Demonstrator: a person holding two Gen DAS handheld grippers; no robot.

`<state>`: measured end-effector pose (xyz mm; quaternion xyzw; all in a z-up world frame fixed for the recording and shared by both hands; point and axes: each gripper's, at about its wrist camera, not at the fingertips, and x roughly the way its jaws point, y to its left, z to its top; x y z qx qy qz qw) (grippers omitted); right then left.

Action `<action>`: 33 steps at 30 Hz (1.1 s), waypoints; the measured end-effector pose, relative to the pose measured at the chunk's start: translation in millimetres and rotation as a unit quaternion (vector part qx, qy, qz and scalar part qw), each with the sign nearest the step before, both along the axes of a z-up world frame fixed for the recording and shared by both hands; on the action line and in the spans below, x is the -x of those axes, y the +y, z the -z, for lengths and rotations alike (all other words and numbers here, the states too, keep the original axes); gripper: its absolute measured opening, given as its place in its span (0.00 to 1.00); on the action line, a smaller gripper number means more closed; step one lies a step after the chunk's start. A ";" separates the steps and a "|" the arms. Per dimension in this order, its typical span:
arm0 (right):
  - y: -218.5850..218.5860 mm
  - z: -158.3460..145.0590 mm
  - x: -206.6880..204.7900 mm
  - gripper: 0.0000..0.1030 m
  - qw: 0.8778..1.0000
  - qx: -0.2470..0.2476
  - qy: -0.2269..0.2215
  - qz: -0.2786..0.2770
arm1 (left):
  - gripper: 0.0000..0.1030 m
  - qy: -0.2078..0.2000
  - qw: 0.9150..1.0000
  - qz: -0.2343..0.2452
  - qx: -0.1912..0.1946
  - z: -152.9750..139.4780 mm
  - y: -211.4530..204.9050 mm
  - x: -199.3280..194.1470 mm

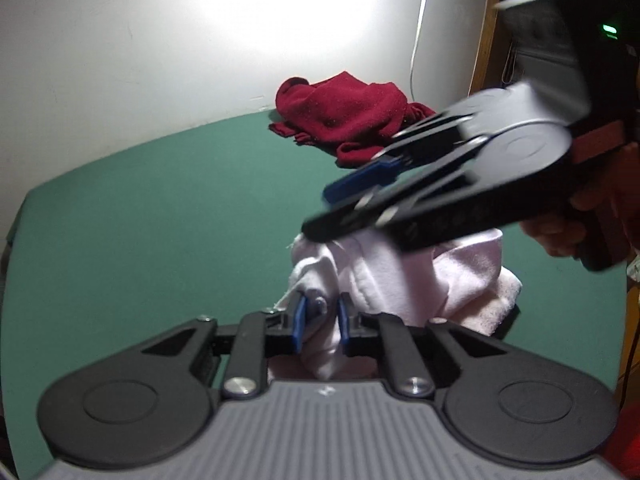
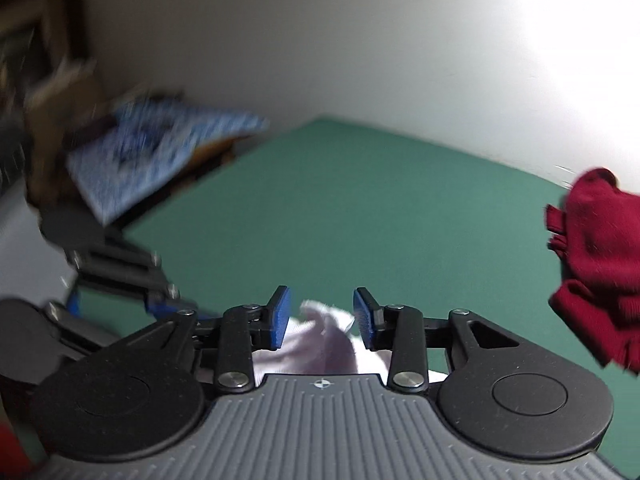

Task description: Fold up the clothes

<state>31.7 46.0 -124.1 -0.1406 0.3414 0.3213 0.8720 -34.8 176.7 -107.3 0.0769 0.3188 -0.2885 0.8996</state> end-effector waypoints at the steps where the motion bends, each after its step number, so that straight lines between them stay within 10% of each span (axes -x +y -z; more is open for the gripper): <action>1: 4.6 2.0 -3.0 0.32 1.000 0.021 -0.006 -0.006 | 0.05 -0.002 1.000 0.006 -0.002 0.2 -3.6 4.2; 4: 4.6 14.5 -15.8 0.09 0.999 0.045 -0.004 -0.010 | 0.00 -0.001 1.000 0.019 -0.008 3.7 -11.5 11.1; 9: -22.7 29.8 -35.0 0.07 0.991 -0.040 0.065 0.112 | 0.00 0.012 1.000 -0.009 -0.008 11.5 -8.4 -1.6; 19: -106.8 52.5 -13.4 0.09 0.872 -0.300 0.167 0.348 | 0.03 0.063 0.995 -0.079 -0.022 46.3 17.8 -39.5; 22: -116.8 35.7 -5.2 0.15 0.881 -0.274 0.107 0.371 | 0.04 0.050 0.995 -0.081 -0.035 46.9 17.8 -33.7; 29: -101.7 5.2 35.1 0.38 0.952 -0.214 0.078 0.204 | 0.09 0.056 0.992 -0.114 -0.001 35.9 43.3 -25.2; 33: -79.5 13.5 44.4 0.38 0.971 -0.163 0.071 0.158 | 0.22 0.025 0.994 -0.095 0.040 6.4 48.3 -6.5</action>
